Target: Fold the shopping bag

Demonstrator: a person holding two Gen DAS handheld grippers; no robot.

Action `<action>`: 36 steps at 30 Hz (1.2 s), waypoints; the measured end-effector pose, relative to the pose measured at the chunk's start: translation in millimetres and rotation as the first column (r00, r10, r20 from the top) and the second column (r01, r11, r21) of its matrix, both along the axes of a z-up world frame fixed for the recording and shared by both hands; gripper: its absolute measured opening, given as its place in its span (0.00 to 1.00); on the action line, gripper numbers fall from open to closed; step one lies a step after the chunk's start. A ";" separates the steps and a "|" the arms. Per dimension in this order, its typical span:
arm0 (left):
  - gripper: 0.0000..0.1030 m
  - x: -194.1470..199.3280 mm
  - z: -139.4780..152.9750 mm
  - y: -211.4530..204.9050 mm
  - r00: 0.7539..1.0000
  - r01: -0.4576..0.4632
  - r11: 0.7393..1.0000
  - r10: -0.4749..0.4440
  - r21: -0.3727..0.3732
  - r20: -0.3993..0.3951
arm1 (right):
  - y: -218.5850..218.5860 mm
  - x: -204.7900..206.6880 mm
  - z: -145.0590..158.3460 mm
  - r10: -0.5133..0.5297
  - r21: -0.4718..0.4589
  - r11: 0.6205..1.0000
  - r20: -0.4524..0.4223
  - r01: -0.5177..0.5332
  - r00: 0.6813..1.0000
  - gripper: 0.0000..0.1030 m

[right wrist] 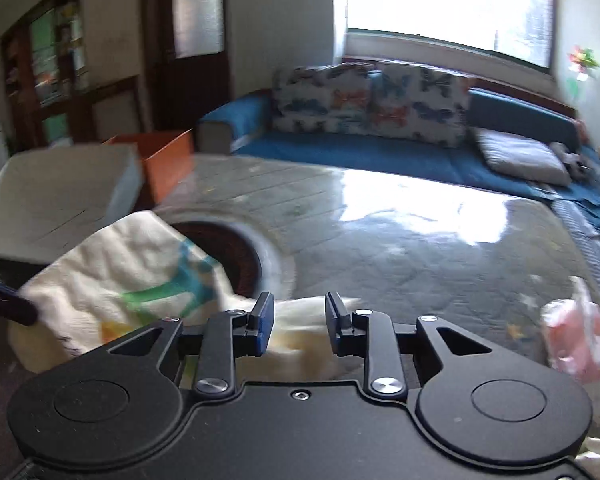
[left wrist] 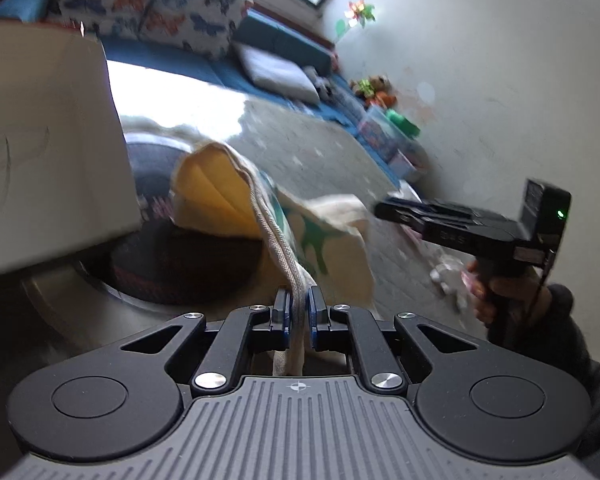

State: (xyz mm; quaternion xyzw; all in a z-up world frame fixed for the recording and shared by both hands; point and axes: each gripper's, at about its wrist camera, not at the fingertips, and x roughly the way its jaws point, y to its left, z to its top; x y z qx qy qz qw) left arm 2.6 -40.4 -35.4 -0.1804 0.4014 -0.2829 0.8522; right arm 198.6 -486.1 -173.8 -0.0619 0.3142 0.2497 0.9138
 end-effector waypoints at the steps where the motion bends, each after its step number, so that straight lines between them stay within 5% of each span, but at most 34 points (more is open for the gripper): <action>1: 0.09 -3.1 -2.8 -1.4 1.000 0.018 1.000 -0.018 0.004 -0.016 | 5.0 0.0 -2.3 0.016 -0.003 1.000 -0.013 -0.016 1.000 0.31; 9: 0.10 -24.9 -20.7 13.0 0.995 0.056 0.998 -0.055 0.009 -0.088 | 28.1 -10.2 -18.6 0.102 -0.064 0.992 -0.084 -0.108 0.991 0.36; 12: 0.13 -27.4 -17.5 16.6 0.999 0.041 0.991 -0.037 0.130 -0.039 | 32.9 -18.2 -23.9 0.131 -0.092 0.986 -0.106 -0.140 0.986 0.39; 16: 0.15 -24.4 -16.2 19.5 0.999 0.030 0.983 -0.027 0.180 -0.020 | 38.4 -27.5 -35.3 0.161 -0.132 0.975 -0.139 -0.180 0.977 0.41; 20: 0.29 -21.4 -23.7 19.7 0.997 0.060 0.996 -0.057 0.068 -0.046 | 39.6 -33.8 -42.6 0.169 -0.140 0.971 -0.159 -0.192 0.973 0.43; 26: 0.32 -19.7 -36.4 3.1 0.995 0.089 0.991 -0.084 0.096 -0.058 | 29.4 -46.8 -29.2 0.188 -0.117 0.971 -0.155 -0.207 0.970 0.46; 28: 0.31 -20.8 -39.1 -2.5 0.994 0.106 0.988 -0.101 0.112 -0.048 | 27.3 -52.1 -25.2 0.198 -0.111 0.970 -0.152 -0.216 0.968 0.46; 30: 0.13 -21.9 -40.7 -7.9 0.991 0.128 0.985 -0.123 0.119 -0.044 | 26.0 -56.8 -21.7 0.205 -0.107 0.969 -0.148 -0.221 0.968 0.47; 36: 0.11 -28.6 -31.8 -21.8 0.958 0.283 0.959 -0.282 0.001 -0.055 | 31.1 -58.5 -18.8 0.221 -0.106 0.966 -0.137 -0.237 0.966 0.47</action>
